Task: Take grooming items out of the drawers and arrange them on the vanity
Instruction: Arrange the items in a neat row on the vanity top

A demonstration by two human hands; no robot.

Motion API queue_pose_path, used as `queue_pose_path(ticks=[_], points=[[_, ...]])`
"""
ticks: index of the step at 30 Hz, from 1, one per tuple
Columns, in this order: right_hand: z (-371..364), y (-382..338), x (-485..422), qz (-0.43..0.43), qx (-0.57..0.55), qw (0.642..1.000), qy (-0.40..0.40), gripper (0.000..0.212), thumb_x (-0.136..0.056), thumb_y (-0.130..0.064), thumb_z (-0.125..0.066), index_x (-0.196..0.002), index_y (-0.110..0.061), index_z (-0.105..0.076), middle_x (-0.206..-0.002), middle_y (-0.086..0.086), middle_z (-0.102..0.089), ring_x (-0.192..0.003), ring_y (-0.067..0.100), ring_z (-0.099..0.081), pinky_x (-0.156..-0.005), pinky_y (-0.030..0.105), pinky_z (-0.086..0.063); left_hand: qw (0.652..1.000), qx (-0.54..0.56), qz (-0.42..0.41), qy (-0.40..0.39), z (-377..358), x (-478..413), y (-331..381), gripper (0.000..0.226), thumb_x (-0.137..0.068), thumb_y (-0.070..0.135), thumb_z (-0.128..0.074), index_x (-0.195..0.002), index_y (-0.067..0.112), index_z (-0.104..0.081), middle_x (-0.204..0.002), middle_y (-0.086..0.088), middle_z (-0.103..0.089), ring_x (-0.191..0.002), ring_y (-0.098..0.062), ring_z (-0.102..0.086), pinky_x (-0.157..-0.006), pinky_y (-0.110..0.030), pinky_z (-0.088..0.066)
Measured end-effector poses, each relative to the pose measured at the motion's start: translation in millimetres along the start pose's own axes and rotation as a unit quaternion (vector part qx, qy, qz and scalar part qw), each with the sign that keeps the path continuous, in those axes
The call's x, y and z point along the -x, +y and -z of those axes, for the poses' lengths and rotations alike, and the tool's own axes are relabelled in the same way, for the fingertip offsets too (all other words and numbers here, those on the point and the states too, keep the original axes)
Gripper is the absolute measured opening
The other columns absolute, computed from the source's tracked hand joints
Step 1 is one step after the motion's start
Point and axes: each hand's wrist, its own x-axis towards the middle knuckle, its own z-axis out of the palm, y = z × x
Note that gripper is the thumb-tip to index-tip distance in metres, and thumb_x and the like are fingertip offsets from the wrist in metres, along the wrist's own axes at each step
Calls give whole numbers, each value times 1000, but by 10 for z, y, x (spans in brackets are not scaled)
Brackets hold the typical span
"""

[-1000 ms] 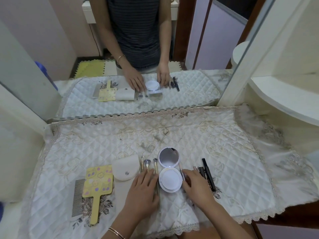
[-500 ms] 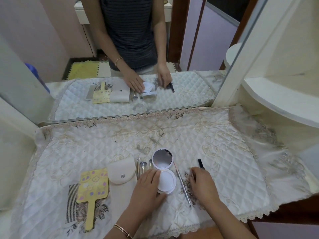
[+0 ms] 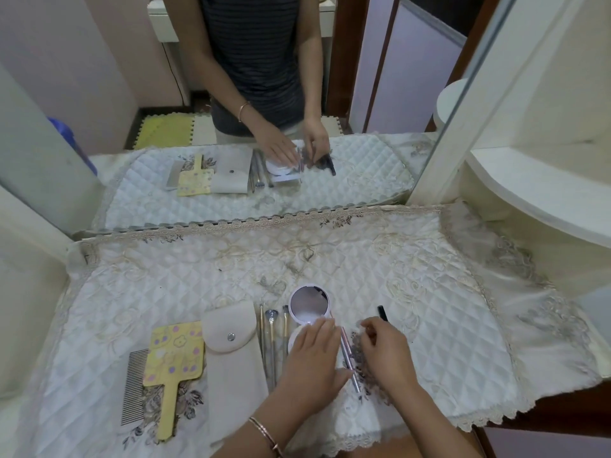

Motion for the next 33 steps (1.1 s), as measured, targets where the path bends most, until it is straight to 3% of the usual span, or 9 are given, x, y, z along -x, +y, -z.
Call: queue_pose_path(ticks=[6, 13, 16, 19, 23, 25, 27, 30, 33], points=[[198, 271, -75, -35, 43, 998, 36, 34, -90, -18, -54, -123, -10, -52, -118, 9, -53, -110, 25, -49, -91, 31, -41, 994, -27, 0, -110, -122, -164, 182, 70, -70, 66, -32, -109, 20, -68, -118, -1, -68, -109, -20, -64, -98, -39, -27], [104, 334, -123, -47, -9, 999, -23, 26, -88, -16, -57, -114, -14, -58, -95, 0, -55, -83, 15, -53, -75, 23, -41, 989, -48, 2, -138, -81, -153, 147, 63, -64, 54, -39, -111, 23, -67, -120, -2, -66, -115, -19, -60, -110, -46, -10], [56, 291, -126, -24, -22, 999, -35, 25, -89, -15, -57, -114, -16, -58, -93, 0, -53, -81, 14, -53, -75, 22, -41, 995, -54, -17, -84, -69, -171, 75, 65, -83, 44, -30, -142, 17, -32, -153, -7, -27, -143, -22, -20, -115, -46, 10], [15, 243, -126, -9, -35, 998, -44, 23, -89, -15, -56, -111, -17, -60, -93, 1, -55, -80, 14, -53, -72, 21, -40, 992, -52, -33, -109, -60, -180, 48, 75, -82, 47, -14, -148, 15, -1, -158, -5, 4, -145, -18, 12, -109, -41, 22], [-24, 209, -119, 23, -20, 997, -69, 23, -90, -15, -54, -111, -21, -61, -93, 0, -56, -76, 8, -49, -62, 12, -37, 996, -42, -33, -76, -68, -169, 19, 69, -87, 44, -32, -147, 14, -15, -156, 4, -5, -145, -15, 4, -116, -41, 9], [-24, 207, -115, 16, -25, 998, -64, 22, -89, -15, -54, -109, -21, -62, -93, 2, -60, -79, 12, -54, -65, 14, -38, 997, -36, -31, -59, -66, -163, 9, 62, -76, 50, -39, -128, 19, -53, -143, 5, -44, -135, -10, -32, -111, -39, -29], [4, 209, -115, 6, -30, 998, -51, 18, -88, -16, -56, -103, -19, -63, -89, 2, -62, -79, 14, -57, -67, 19, -40, 999, -14, -23, -44, -73, -224, 47, 58, -67, 57, -37, -103, 24, -69, -113, 9, -69, -111, -7, -61, -89, -27, -51], [52, 212, -124, -5, -45, 998, -44, 17, -87, -15, -58, -103, -17, -63, -80, -3, -58, -74, 12, -55, -64, 18, -39, 1000, 3, -27, 4, -75, -351, 93, 58, -65, 58, -39, -99, 22, -70, -101, 10, -72, -95, -7, -68, -80, -20, -54], [87, 221, -145, -9, -46, 998, -50, 18, -88, -15, -58, -105, -14, -63, -74, -9, -56, -74, 13, -56, -63, 17, -41, 998, -3, -55, 26, -189, -460, 123, 62, -49, 54, -74, -100, 23, -57, -92, 12, -71, -98, -10, -55, -88, -24, -42]])
